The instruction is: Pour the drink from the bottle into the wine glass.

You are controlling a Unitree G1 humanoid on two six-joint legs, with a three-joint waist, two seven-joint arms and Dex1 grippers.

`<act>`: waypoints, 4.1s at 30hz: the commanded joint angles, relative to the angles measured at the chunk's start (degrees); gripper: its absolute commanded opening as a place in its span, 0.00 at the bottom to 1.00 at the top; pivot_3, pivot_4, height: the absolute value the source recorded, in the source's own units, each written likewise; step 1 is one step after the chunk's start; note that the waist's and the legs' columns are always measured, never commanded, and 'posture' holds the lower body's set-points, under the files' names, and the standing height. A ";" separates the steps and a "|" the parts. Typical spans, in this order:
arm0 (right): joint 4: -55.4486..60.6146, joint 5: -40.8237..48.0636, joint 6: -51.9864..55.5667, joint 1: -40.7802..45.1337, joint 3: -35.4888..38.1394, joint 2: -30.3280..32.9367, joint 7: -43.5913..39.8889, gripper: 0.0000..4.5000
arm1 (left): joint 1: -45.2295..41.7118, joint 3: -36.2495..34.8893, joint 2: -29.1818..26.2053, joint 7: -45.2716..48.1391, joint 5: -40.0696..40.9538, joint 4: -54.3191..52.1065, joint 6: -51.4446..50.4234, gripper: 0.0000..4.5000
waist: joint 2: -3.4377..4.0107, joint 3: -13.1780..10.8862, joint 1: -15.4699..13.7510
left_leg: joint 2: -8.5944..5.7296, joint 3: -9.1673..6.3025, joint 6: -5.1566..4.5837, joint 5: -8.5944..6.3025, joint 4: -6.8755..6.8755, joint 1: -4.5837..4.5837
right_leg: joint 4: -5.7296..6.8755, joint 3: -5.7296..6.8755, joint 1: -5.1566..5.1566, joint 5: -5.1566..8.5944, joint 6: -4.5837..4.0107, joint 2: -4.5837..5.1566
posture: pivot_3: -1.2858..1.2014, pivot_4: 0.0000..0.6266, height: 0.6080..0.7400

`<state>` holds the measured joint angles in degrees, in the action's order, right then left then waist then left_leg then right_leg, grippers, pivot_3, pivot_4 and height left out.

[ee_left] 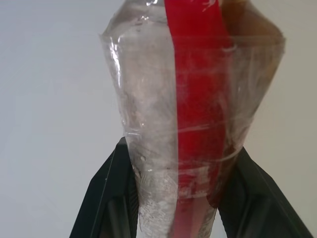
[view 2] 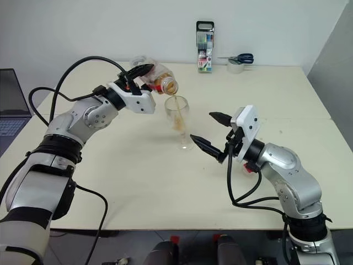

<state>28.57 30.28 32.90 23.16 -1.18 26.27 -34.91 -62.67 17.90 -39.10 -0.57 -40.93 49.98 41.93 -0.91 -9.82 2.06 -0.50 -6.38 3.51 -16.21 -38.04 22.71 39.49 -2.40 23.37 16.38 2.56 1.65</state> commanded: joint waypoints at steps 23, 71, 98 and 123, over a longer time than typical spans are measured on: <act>1.30 -1.93 -1.99 -0.16 -0.91 -0.25 -0.19 1.00 | -5.09 1.37 -3.65 -3.89 -1.82 1.34 2.33 0.37 | 0.00 0.00 0.37 | -0.01 -0.01 0.00 0.00 -0.01 0.01 | 0.03 0.00 0.01 0.00 0.00 0.00 | 0.52 0.24 1.00; 1.31 -1.47 -2.13 0.30 -1.61 -0.73 -0.23 1.00 | -5.65 2.19 -4.52 -5.28 -2.84 2.16 2.91 0.37 | 0.00 0.00 0.49 | -0.01 0.00 0.01 0.01 -0.03 0.00 | 0.08 0.00 0.02 0.00 0.00 0.01 | 0.52 0.24 1.00; 0.35 -2.33 -2.75 2.17 -1.70 -2.16 0.45 1.00 | 2.69 -4.06 -0.10 8.71 13.67 -6.92 -4.58 0.37 | 0.00 0.00 0.89 | 0.00 -0.02 0.05 0.03 -0.06 -0.02 | 0.25 -0.01 0.06 0.00 0.00 0.01 | 0.52 0.24 1.00; -1.76 -3.93 9.16 11.69 -9.41 -0.67 -0.07 1.00 | 32.99 -33.05 12.52 21.15 54.84 -35.51 -57.71 0.37 | -0.13 0.09 0.84 | 0.05 -0.06 0.21 0.12 -0.14 -0.12 | 0.43 -0.02 0.07 0.00 -0.01 0.03 | 0.52 0.24 1.00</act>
<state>25.66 26.41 42.23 33.26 -10.80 25.76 -35.23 -29.62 -13.61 -26.06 20.49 12.82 17.23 -16.76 -1.03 -9.73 2.91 -0.47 -6.41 3.72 -16.10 -38.18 22.59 39.91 -2.43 23.44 16.38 2.56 1.72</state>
